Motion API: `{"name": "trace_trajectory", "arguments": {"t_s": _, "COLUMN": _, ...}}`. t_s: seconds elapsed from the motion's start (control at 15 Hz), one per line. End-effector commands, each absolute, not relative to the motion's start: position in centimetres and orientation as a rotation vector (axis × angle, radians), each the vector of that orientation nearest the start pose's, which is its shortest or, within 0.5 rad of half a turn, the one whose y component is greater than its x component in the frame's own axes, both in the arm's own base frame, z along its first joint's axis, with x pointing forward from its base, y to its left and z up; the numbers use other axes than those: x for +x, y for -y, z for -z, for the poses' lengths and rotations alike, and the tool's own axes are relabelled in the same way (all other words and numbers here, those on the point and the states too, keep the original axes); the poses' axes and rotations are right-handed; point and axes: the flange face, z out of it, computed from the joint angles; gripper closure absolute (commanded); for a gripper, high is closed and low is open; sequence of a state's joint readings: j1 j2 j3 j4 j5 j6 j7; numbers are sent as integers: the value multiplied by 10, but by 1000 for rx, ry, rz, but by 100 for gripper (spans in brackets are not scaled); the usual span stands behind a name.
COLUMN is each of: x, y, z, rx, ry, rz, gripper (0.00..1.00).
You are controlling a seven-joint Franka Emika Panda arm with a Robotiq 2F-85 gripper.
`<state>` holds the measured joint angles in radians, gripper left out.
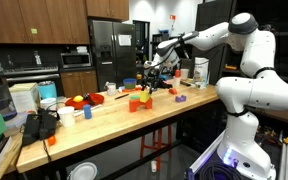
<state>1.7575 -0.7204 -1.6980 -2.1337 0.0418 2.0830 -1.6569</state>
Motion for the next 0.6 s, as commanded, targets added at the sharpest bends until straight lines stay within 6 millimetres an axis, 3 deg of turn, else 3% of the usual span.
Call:
{"name": "trace_trajectory", "arguments": {"t_s": 0.0, "x": 542, "y": -4, "z": -348, "rx": -1599, "ry": 1869, "rz": 544, "gripper": 1}}
{"name": "trace_trajectory", "arguments": {"t_s": 0.53, "x": 542, "y": 1, "z": -351, "rx": -1683, "ry": 1906, "rz": 579, "gripper": 0}}
